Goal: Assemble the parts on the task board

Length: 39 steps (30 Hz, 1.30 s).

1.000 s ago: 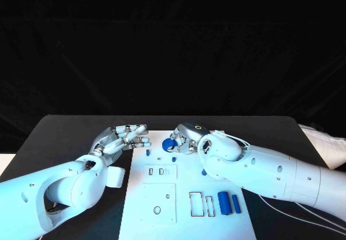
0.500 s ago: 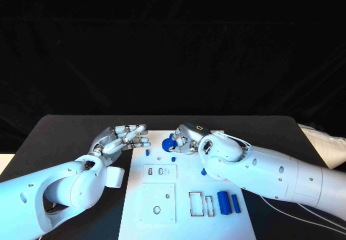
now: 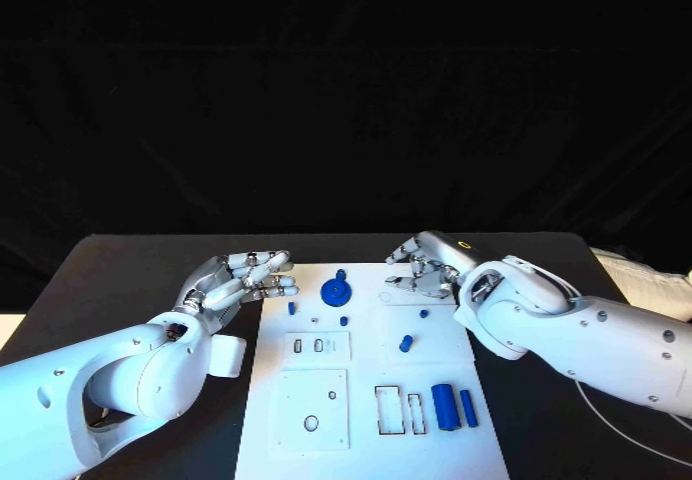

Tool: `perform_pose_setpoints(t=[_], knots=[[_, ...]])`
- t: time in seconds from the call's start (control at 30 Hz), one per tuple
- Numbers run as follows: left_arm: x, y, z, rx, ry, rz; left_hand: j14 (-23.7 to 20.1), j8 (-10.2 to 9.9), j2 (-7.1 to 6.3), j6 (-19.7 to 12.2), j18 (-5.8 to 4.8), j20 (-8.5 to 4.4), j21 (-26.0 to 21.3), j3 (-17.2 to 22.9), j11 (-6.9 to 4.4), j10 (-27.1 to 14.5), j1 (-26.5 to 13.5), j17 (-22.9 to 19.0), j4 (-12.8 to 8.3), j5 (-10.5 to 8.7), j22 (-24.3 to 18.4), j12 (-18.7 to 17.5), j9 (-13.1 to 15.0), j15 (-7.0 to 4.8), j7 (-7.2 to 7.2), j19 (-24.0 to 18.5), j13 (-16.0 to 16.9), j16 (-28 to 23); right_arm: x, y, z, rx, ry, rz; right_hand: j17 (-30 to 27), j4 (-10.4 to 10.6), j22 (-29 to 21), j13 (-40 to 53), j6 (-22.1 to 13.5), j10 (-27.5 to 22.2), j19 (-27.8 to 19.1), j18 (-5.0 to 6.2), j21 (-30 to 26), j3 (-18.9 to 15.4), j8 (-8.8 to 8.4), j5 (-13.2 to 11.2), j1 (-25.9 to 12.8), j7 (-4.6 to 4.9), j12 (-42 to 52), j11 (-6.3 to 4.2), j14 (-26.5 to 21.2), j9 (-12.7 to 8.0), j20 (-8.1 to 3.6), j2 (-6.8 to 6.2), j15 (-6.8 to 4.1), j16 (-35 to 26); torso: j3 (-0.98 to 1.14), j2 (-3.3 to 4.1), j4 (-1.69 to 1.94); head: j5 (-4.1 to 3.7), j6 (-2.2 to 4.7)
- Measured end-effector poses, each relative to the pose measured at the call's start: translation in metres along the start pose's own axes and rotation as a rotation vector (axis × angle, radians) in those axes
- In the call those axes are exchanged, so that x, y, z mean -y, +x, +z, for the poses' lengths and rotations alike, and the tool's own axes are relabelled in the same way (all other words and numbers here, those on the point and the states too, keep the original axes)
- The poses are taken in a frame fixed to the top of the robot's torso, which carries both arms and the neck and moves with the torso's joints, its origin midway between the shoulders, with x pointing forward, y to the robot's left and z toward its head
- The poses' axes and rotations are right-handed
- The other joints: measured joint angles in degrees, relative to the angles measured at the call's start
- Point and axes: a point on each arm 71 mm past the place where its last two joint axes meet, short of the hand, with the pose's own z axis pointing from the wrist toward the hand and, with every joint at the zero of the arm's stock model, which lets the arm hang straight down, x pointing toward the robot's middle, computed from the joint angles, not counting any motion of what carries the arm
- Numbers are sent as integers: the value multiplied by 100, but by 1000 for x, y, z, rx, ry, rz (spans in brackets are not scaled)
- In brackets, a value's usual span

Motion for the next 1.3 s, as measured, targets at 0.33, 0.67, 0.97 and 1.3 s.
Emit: perform_pose_setpoints(t=[0.33, 0.67, 0.97, 1.3], knots=[[0, 1, 0, -2, 0, -1, 0, 0, 0, 0, 0, 0, -21, -1, 0, 0, 0, -1, -32, 0, -5, 0, 0, 0, 0, 0, 0, 0, 66, -26, -28, -8, 45, 37, 0, -229, 0, -35, 8, -7, 0, 0, 0, 56, 0, 34, 240, 8, -67, -7, 0, -6, 0, -107, 0, 0, 62, -18, -104, 1, 29], [-1, 0, 1, 0, -1, 0, 0, 0, 0, 0, 0, 0, -20, 0, 0, 0, 0, 6, -32, 0, -4, 0, 0, 0, 0, 0, 1, 0, 93, -21, -35, -29, 76, 53, 4, -229, -1, -67, 8, -28, 0, 0, 0, 56, -23, 34, 239, 8, -119, 14, 0, -12, 0, -107, 0, 0, 91, -13, -121, -36, 31], [-1, -1, 2, 3, -3, 1, 0, 0, 0, 0, 0, 0, -20, 0, 0, 0, 0, 6, -32, 0, -4, 0, 1, 0, 0, 0, 1, 0, 99, -10, -34, -53, 86, 63, 4, -242, 4, -73, 8, -28, 0, 0, 0, 41, -23, 41, 239, 8, -119, 14, 0, -12, 0, -107, 0, 0, 108, -1, -117, -21, -4], [-2, -1, 2, 3, -4, 1, 0, 0, 0, 0, 0, 0, -20, 0, 0, 0, 0, 5, -31, 0, -3, 0, 1, 0, 0, 0, 2, 0, 101, -2, -30, -66, 95, 68, 3, -258, 3, -59, -10, -28, 0, 0, 0, 57, -23, 89, 266, 26, -119, 14, 0, -12, 0, -80, 0, 0, 102, -3, -107, -14, -37]])
